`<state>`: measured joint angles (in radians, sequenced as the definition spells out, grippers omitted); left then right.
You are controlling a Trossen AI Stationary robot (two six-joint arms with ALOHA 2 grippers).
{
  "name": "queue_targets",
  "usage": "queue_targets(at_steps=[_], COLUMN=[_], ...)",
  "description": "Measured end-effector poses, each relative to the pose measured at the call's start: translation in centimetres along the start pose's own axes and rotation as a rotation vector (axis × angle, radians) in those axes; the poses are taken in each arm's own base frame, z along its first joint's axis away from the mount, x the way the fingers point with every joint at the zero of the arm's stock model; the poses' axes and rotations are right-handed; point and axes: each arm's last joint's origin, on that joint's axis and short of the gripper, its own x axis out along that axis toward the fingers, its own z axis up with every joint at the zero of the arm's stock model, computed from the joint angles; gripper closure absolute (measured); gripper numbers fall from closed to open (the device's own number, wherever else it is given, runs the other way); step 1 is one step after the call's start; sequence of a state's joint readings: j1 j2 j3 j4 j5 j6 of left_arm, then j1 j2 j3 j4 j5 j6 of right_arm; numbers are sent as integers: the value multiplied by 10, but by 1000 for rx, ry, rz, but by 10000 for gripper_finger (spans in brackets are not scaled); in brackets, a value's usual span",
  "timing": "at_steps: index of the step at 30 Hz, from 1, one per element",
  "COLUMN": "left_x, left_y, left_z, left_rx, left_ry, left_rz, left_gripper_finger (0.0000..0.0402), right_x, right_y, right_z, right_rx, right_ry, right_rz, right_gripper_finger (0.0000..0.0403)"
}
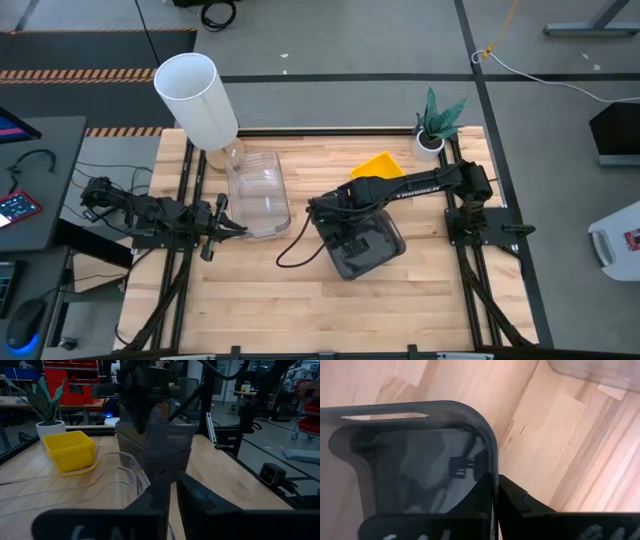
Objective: Stack baskets by color
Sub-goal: Stack the bottom black bin on top of the top black bin, then return to Home Position
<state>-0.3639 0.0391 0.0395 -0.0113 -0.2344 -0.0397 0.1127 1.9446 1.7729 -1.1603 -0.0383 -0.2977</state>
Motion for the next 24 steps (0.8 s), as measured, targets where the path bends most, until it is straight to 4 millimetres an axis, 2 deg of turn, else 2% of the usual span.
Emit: queue_targets(at_steps=[6,13,18,24], left_x=[0,0,0,0], left_y=[0,0,0,0], left_z=[0,0,0,0], left_rx=[0,0,0,0], left_ry=[0,0,0,0], left_rz=[0,0,0,0], left_gripper_finger=[363,371,371,363], right_x=[0,15,16,8], right_y=[0,1,-1,-6], right_z=[1,-7,-11,-16], right_rx=[57,91,134,259], right_ry=[-9,40,80,136], right_rz=[1,7,-18,-17], right_gripper_finger=[349,305,295,294])
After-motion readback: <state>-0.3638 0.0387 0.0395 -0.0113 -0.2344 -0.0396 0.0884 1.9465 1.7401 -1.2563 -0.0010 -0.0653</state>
